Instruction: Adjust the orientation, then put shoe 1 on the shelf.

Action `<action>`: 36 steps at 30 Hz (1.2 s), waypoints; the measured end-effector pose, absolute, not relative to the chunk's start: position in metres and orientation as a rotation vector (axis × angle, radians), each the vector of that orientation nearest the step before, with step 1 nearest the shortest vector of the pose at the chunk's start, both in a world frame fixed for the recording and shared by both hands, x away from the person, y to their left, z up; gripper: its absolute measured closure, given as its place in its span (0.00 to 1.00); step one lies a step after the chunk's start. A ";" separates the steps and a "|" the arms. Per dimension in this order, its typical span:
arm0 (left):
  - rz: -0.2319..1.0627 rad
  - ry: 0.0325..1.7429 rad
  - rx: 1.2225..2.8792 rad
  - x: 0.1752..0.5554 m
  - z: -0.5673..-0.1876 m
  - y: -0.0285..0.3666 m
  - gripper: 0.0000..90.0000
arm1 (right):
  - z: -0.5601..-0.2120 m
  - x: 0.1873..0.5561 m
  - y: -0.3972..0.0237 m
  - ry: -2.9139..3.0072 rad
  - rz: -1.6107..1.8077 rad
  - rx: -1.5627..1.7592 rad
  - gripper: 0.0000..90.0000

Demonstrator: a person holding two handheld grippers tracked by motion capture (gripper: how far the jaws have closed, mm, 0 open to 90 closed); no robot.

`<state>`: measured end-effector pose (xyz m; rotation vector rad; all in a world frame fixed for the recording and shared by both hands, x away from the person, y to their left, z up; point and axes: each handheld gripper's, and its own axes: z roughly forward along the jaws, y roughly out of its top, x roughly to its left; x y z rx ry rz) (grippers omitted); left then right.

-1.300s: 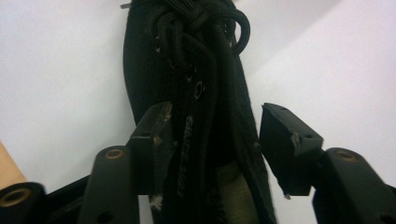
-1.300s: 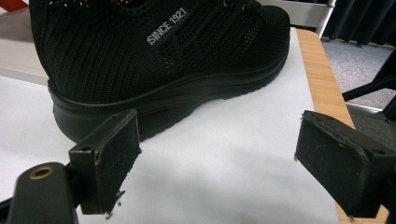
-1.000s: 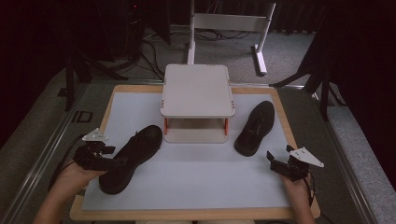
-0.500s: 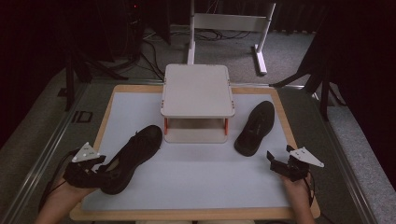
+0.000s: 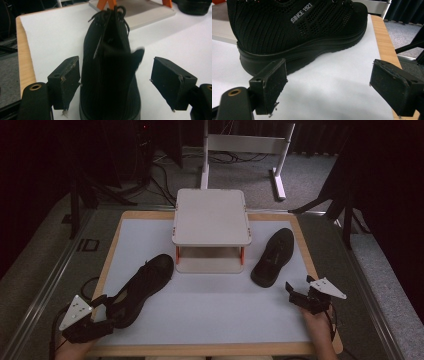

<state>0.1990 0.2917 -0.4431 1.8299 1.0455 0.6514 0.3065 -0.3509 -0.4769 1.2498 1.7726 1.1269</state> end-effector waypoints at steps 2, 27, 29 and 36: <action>0.691 1.053 1.799 0.195 -0.449 0.291 0.27 | -0.477 0.307 -0.351 1.773 1.124 1.249 0.15; 0.776 1.076 1.656 0.203 -0.492 0.281 0.27 | -0.477 0.306 -0.351 1.773 1.129 1.246 0.15; 0.781 1.079 1.651 0.203 -0.493 0.281 0.27 | -0.477 0.307 -0.351 1.775 1.127 1.243 0.15; 0.820 1.079 1.664 0.203 -0.489 0.275 0.28 | -0.477 0.306 -0.351 1.774 1.127 1.242 0.15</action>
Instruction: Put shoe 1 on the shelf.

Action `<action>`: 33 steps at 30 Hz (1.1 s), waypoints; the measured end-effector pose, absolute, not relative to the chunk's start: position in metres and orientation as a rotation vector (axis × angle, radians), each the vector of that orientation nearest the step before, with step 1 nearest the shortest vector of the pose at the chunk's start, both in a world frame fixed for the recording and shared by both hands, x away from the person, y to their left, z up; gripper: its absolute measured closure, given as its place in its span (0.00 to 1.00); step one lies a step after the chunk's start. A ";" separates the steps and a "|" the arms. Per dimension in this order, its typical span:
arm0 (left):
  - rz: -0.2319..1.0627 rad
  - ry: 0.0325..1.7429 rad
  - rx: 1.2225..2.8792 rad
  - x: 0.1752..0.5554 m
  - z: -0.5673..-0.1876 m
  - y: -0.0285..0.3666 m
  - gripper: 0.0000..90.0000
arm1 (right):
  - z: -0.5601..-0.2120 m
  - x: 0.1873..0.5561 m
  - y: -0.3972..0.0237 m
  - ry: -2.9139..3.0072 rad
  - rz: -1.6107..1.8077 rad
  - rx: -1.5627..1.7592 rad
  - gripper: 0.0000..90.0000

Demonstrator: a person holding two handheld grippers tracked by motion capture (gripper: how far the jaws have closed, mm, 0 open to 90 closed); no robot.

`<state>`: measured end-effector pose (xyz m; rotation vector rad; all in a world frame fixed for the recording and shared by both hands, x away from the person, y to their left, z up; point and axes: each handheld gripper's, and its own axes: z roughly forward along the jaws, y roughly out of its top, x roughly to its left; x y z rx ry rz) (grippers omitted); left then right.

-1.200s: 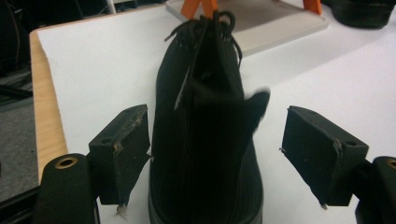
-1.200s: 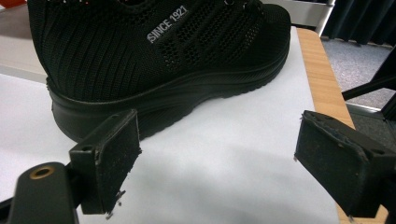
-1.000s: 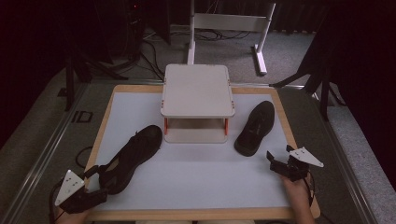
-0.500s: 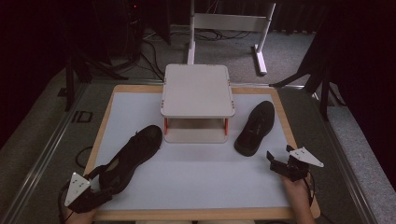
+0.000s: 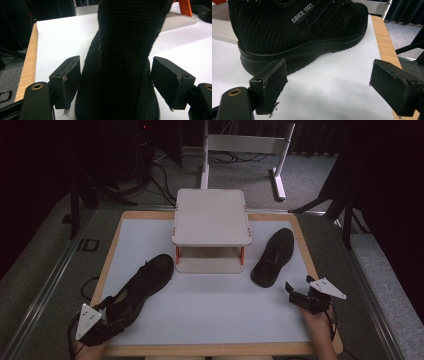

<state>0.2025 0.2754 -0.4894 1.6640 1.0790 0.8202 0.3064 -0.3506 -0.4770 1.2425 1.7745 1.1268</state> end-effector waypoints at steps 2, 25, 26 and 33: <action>0.810 1.082 1.665 0.205 -0.489 0.276 0.28 | -0.477 0.306 -0.350 1.775 1.126 1.240 0.15; 0.798 0.998 1.679 0.204 -0.489 0.275 0.88 | -0.477 0.306 -0.348 1.779 1.104 1.228 0.15; 0.819 0.986 1.684 0.203 -0.489 0.274 0.89 | -0.477 0.306 -0.349 1.774 1.108 1.229 0.15; 0.894 0.943 1.690 0.195 -0.478 0.264 0.92 | -0.477 0.305 -0.350 1.765 1.120 1.238 0.15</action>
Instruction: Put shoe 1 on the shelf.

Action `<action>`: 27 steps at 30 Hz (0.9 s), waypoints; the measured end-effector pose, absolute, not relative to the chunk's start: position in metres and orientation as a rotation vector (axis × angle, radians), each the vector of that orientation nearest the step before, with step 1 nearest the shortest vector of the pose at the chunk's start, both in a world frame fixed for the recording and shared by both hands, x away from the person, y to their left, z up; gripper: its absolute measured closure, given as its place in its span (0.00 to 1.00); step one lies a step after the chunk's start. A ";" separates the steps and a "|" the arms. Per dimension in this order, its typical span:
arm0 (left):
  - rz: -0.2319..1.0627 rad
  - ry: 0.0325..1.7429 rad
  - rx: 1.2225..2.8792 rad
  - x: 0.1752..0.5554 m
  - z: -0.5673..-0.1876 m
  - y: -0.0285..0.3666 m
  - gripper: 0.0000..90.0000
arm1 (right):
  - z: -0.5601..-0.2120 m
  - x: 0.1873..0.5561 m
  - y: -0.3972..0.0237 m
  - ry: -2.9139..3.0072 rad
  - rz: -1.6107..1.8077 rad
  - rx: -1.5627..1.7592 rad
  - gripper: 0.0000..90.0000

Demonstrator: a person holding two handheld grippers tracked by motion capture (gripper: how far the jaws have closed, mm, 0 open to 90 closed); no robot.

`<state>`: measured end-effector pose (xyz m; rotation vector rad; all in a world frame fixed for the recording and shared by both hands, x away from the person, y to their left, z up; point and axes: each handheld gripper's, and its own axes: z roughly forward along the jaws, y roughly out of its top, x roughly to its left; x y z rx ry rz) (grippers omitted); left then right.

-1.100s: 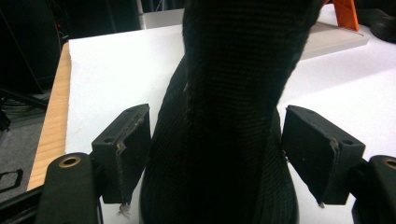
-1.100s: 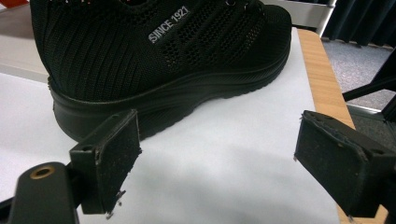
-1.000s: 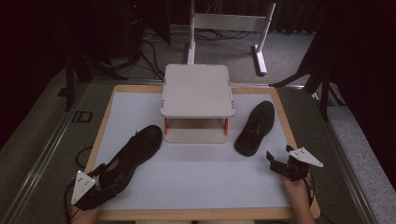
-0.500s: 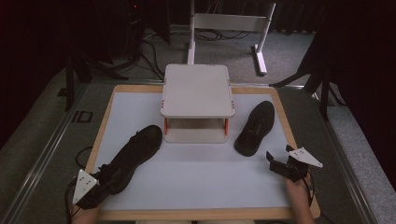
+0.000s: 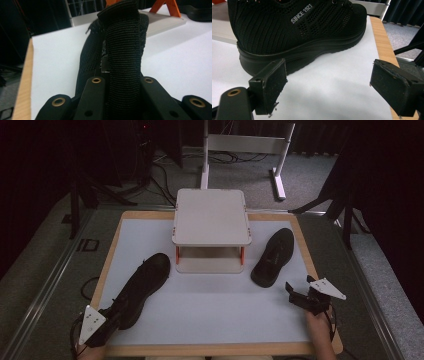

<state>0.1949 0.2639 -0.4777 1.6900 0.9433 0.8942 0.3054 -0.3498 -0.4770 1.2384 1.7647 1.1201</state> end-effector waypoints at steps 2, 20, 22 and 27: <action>0.905 0.933 1.699 0.193 -0.473 0.260 0.92 | -0.477 0.306 -0.349 1.769 1.116 1.235 0.15; 0.818 0.970 1.654 0.192 -0.443 0.206 0.93 | -0.477 0.306 -0.350 1.768 1.119 1.237 0.15; 0.840 0.978 1.644 0.192 -0.440 0.197 0.93 | -0.477 0.306 -0.350 1.769 1.120 1.238 0.15; 0.858 1.005 1.621 0.200 -0.436 0.182 0.93 | -0.477 0.306 -0.350 1.770 1.120 1.237 0.15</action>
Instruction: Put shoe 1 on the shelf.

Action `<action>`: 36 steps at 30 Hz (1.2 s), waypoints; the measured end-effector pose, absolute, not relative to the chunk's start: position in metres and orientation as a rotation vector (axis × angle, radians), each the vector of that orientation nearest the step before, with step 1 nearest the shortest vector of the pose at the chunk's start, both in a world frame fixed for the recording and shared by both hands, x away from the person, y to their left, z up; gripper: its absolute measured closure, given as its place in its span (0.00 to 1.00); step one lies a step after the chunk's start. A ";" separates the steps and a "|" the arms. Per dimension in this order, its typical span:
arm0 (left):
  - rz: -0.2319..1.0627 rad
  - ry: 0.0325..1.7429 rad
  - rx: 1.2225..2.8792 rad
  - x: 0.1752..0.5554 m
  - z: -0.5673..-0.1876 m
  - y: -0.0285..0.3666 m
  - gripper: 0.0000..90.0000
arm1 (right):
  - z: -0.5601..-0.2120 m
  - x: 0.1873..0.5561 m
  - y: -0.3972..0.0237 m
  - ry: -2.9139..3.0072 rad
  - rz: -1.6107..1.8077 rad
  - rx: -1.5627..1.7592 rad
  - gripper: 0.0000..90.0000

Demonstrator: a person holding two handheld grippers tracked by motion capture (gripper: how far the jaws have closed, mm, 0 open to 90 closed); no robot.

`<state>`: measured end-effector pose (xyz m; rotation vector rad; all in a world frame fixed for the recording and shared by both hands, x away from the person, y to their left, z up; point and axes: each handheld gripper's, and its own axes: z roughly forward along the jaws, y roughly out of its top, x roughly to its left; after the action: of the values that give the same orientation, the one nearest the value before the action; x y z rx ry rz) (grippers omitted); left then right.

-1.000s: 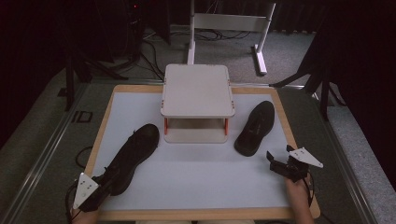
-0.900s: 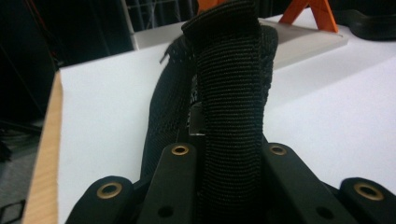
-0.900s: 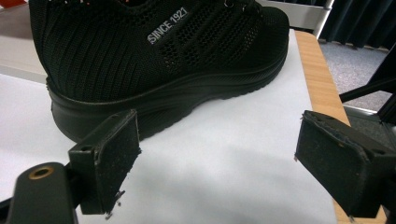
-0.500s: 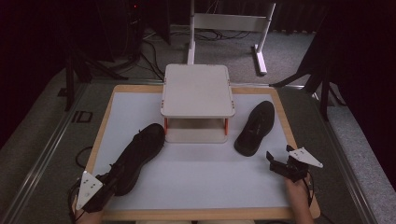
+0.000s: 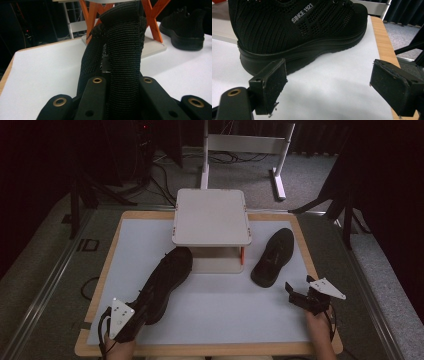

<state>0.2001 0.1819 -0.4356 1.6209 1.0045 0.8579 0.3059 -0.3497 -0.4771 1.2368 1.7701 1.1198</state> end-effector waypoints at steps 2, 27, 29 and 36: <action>0.854 1.005 1.620 0.201 -0.435 0.180 0.93 | -0.477 0.306 -0.350 1.771 1.119 1.238 0.15; 0.886 1.117 1.548 0.241 -0.431 0.109 0.92 | -0.477 0.307 -0.351 1.780 1.125 1.243 0.15; 0.885 1.147 1.523 0.242 -0.431 0.102 0.92 | -0.477 0.307 -0.351 1.781 1.125 1.246 0.15; 0.898 1.188 1.494 0.249 -0.434 0.082 0.92 | -0.477 0.307 -0.351 1.783 1.128 1.244 0.15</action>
<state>0.2489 0.0819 -0.4344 1.4944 1.1879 0.8979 0.3069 -0.3506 -0.4770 1.2444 1.7829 1.1278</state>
